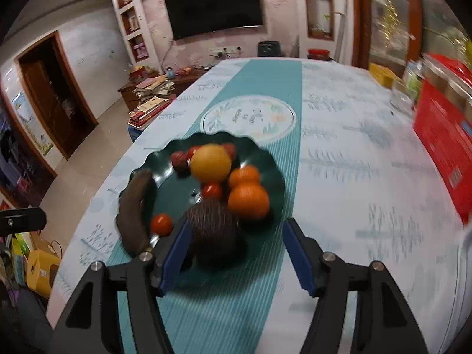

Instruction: Organize fruits

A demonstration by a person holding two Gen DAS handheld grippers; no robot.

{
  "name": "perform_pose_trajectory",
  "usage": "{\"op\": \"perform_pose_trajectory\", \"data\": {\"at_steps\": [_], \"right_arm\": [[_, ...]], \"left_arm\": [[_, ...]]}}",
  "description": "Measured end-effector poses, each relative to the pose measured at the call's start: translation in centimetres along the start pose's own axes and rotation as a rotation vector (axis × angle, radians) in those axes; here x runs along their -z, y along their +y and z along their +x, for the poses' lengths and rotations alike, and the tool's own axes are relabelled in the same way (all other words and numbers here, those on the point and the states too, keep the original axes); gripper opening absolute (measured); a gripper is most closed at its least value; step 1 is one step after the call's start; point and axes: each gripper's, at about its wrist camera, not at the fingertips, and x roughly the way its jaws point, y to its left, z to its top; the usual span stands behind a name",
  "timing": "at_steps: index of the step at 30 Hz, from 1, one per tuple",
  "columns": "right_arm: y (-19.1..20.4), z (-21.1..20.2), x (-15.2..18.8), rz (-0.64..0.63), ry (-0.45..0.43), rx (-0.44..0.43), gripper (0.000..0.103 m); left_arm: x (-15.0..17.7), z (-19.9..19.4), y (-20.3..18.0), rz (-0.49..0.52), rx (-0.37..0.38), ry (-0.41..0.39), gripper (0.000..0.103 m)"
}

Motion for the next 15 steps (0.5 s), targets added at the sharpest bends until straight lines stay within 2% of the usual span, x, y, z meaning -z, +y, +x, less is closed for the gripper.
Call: {"op": "perform_pose_trajectory", "data": {"at_steps": [6,10,15], "right_arm": [[1.7,-4.0,6.2,0.14,0.077,0.006,0.074],[2.5,-6.8,9.7,0.211,0.123,-0.04,0.082],[3.7,-10.2,12.2,0.24,0.147,-0.058,0.089]], "left_arm": [[3.7,-0.4,0.3,0.05,0.027,0.058,0.076],[6.3,-1.3,-0.4,0.09,0.07,0.087,0.076],[8.4,-3.5,-2.4,0.129,0.116,0.044,0.076]]}}
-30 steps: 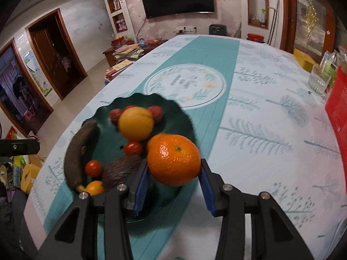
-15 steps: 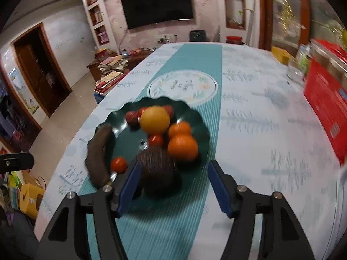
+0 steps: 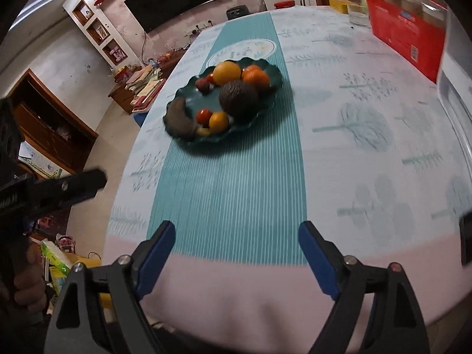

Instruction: Organize fruits

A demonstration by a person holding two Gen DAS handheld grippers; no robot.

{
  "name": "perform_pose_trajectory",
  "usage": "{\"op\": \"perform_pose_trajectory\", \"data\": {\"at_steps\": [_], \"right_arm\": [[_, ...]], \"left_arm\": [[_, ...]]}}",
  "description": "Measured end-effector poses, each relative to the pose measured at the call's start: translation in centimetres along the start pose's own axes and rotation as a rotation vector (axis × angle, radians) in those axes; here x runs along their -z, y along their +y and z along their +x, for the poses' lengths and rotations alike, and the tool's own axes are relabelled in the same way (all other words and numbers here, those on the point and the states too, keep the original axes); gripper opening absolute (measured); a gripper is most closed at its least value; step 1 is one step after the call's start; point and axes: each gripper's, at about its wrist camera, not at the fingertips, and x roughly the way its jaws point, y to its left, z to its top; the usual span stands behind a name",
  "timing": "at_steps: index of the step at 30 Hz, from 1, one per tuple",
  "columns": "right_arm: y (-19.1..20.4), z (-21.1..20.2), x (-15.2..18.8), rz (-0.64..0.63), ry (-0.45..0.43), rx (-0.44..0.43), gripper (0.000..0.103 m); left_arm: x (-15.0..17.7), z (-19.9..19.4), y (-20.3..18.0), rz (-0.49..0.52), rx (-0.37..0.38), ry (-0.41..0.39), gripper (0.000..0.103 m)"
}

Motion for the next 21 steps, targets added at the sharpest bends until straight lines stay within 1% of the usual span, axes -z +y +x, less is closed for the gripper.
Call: {"op": "perform_pose_trajectory", "data": {"at_steps": [2,5,7,9,12,15,18,21], "right_arm": [[0.1,-1.4,0.5,-0.01,-0.019,0.003,0.093],[0.0,-3.6,1.0,-0.022,-0.032,0.014,0.094],[-0.1,-5.1,1.2,-0.025,-0.048,0.03,0.094],[-0.3,-6.7,1.1,-0.03,-0.029,0.029,0.095],[-1.0,-8.6,0.9,0.0,0.0,0.031,0.095],[-1.5,-10.6,0.9,0.022,0.008,0.02,0.096],[-1.5,-12.4,1.0,0.011,-0.01,0.025,0.096],[-1.3,-13.8,1.3,-0.022,-0.044,0.056,0.097]], "left_arm": [[0.6,-1.0,-1.4,0.032,-0.002,-0.033,0.076],[1.2,-2.4,-3.4,0.075,-0.02,-0.069,0.076],[1.7,-3.6,-4.6,0.088,-0.05,-0.102,0.077],[2.3,-4.7,-5.7,0.098,-0.068,-0.125,0.081],[2.8,-6.0,-7.2,0.113,-0.087,-0.136,0.081],[3.5,-7.3,-8.6,0.11,-0.09,-0.138,0.081],[4.2,-8.4,-9.6,0.097,-0.108,-0.169,0.082],[5.1,-8.9,-10.8,0.1,-0.138,-0.186,0.084]]}}
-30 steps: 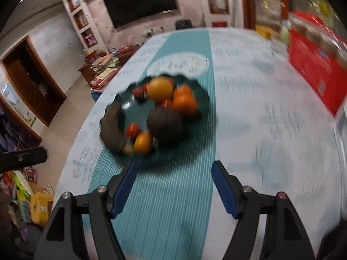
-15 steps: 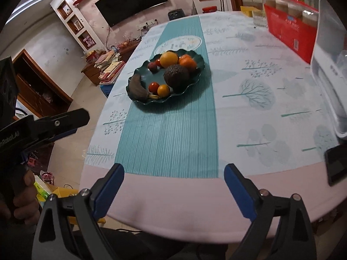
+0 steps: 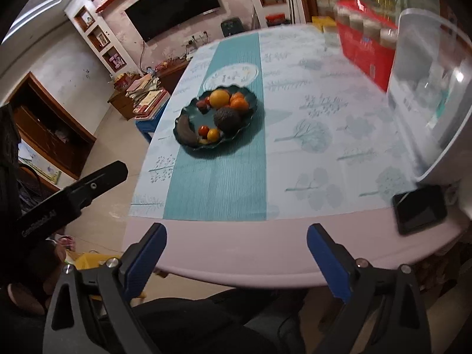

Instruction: Organize fruits

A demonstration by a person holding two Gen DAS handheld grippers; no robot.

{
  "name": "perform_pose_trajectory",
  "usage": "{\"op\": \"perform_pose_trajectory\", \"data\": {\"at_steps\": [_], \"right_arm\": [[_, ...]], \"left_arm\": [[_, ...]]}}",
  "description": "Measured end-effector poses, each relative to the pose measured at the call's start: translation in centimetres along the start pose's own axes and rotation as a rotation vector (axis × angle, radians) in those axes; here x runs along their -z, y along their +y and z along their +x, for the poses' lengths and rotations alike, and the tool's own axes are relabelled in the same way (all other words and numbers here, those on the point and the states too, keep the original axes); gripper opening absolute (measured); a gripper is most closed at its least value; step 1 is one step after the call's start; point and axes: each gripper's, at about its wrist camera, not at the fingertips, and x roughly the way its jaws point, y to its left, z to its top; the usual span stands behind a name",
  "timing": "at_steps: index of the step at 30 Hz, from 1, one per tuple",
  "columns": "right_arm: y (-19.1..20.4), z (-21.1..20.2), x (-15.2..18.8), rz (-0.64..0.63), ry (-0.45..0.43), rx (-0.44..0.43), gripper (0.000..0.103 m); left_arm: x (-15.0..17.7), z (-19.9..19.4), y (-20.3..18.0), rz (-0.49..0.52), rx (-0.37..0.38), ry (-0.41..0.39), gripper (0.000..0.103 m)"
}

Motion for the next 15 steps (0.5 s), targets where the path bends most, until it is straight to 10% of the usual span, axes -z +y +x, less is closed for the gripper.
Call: {"op": "perform_pose_trajectory", "data": {"at_steps": [15], "right_arm": [[-3.7,-1.1,1.3,0.03,-0.048,0.052,0.103]], "left_arm": [[3.2,0.7,-4.1,0.016,-0.119,-0.011,0.102]]}}
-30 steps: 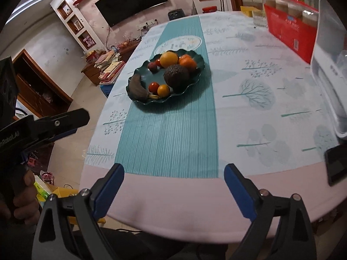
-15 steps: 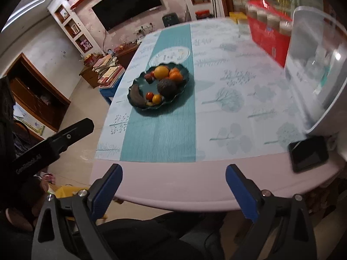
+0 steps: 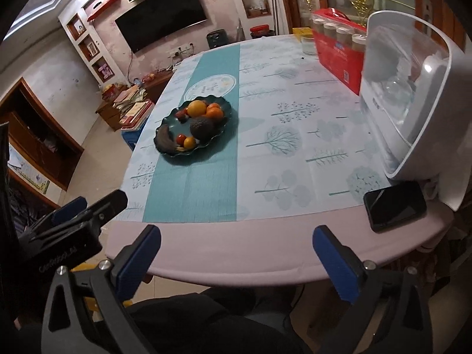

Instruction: Organize fruits

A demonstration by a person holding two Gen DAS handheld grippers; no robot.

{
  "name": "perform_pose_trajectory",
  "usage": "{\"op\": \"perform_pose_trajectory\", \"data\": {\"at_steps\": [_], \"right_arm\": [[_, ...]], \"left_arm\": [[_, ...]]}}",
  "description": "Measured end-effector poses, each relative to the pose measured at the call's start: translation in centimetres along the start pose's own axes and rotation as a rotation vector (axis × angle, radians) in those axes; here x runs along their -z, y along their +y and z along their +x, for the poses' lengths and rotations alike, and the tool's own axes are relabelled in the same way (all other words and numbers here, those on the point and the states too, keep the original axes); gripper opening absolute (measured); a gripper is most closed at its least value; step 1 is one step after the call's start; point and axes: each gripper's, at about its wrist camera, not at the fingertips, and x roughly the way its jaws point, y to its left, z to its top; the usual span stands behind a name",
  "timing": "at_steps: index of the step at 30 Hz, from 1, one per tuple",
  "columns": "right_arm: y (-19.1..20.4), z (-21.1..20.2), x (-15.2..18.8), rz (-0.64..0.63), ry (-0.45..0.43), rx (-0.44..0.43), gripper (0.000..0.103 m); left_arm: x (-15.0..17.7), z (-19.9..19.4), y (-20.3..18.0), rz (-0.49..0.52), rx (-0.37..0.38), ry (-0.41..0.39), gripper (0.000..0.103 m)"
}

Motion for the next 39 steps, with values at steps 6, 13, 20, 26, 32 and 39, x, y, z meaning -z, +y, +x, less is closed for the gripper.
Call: {"op": "perform_pose_trajectory", "data": {"at_steps": [6,13,20,26,32,39], "right_arm": [[-0.6,0.1,-0.6,-0.024,-0.019,-0.001,0.103],[-1.2,0.3,-1.4,-0.045,-0.026,-0.011,0.103],[-2.0,0.8,-2.3,-0.061,-0.02,-0.022,0.103],[-2.3,1.0,-2.9,-0.081,-0.016,-0.031,0.103],[-2.9,1.4,-3.5,-0.091,-0.012,-0.042,0.103],[-3.4,1.7,-4.0,-0.102,-0.008,-0.054,0.103]], "left_arm": [[-0.4,0.2,-1.1,0.003,-0.021,-0.018,0.102],[-1.1,0.8,-1.9,-0.01,-0.041,-0.009,0.102],[-1.4,1.2,-2.5,-0.023,-0.054,-0.005,0.102],[-1.6,1.6,-2.9,-0.028,-0.063,-0.003,0.102],[-1.9,2.0,-3.5,-0.038,-0.078,-0.002,0.102],[-2.1,2.2,-4.2,-0.05,-0.096,-0.004,0.102]]}}
